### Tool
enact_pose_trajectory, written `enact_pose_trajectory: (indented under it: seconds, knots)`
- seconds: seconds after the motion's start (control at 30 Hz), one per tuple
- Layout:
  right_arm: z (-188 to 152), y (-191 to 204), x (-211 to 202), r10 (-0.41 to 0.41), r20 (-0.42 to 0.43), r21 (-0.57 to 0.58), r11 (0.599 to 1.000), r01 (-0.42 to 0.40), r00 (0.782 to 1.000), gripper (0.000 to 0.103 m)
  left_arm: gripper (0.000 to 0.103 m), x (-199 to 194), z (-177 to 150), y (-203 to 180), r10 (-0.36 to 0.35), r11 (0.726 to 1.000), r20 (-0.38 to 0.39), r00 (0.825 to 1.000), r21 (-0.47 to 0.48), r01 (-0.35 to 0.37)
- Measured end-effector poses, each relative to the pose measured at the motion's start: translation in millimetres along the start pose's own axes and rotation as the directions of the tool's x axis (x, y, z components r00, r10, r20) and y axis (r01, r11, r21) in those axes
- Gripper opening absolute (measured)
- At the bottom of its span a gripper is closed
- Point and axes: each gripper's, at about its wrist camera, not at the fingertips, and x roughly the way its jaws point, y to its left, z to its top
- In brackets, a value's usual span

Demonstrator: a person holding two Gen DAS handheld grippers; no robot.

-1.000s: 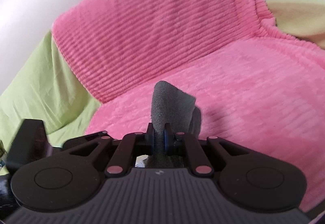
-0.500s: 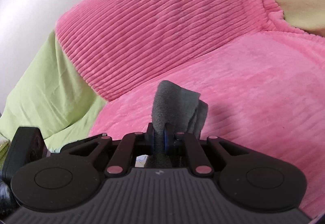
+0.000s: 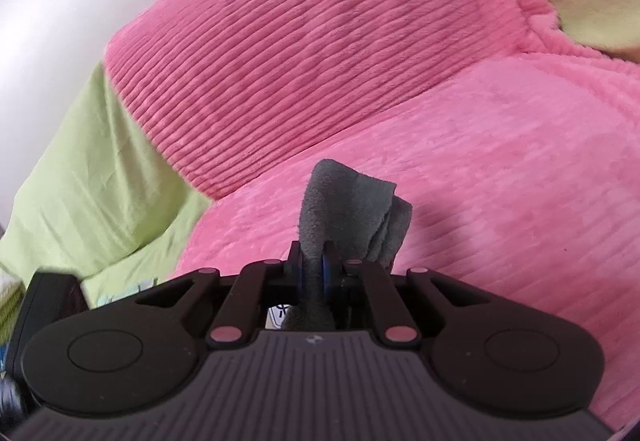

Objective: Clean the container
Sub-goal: 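Wipe the grey cloth over the jar's labelled side with the right gripper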

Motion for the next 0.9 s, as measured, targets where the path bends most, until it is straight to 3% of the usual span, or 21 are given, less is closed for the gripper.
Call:
enact_pose_trajectory:
  seconds: [0.1,0.2,0.27,0.33,0.4,0.53,0.6,0.73,0.8,0.9]
  knots:
    - [-3.4,-4.4,-6.8,0.003,0.017,0.024,1.0,-0.003,1.0,0.006,0.087,-2.4,1.1,17.3,-0.07,0.99,0.013,0.997,-0.124,0.071]
    - [-5.4,-5.6,-9.5,-0.002,0.025,0.032,0.999,0.001,1.0,0.006,0.087,-3.0,2.1,34.0,-0.128,0.956,0.047,0.991,-0.26,0.136]
    - [-6.0,-3.1,-8.1,-0.003,0.022,0.03,1.0,0.002,1.0,0.006,0.086,-1.4,1.2,37.7,-0.148,0.947,0.055,0.987,-0.279,0.158]
    - [-5.3,3.2,-5.0,-0.008,0.012,0.026,1.0,0.008,1.0,0.007,0.086,-2.1,1.5,30.8,-0.116,0.97,0.047,0.992,-0.212,0.123]
    - [-6.1,11.2,-5.3,0.025,-0.017,0.013,1.0,-0.025,1.0,0.007,0.085,-3.9,2.5,15.4,-0.029,0.995,0.039,0.999,-0.089,0.033]
    - [-12.1,26.9,-0.3,0.107,-0.086,-0.081,0.99,-0.114,0.991,0.007,0.085,-1.8,-0.2,-5.5,0.114,0.986,0.039,0.993,0.114,-0.118]
    - [-5.2,21.0,2.7,0.073,-0.074,-0.098,0.992,-0.08,0.995,0.007,0.085,-1.8,-1.6,-8.2,0.126,0.981,0.046,0.991,0.144,-0.131]
    - [7.8,-1.4,6.6,-0.039,-0.02,-0.009,0.999,0.038,0.999,0.007,0.085,0.2,-1.7,-18.3,0.145,0.968,0.053,0.988,0.197,-0.153]
    - [5.2,11.6,7.7,-0.024,-0.039,-0.058,0.998,0.022,0.999,0.008,0.085,0.0,-3.1,-21.9,0.152,0.964,0.057,0.987,0.212,-0.161]
    - [-3.4,31.2,11.0,0.099,-0.098,-0.106,0.988,-0.11,0.99,0.007,0.085,1.8,-4.8,-20.5,0.15,0.966,0.061,0.987,0.202,-0.159]
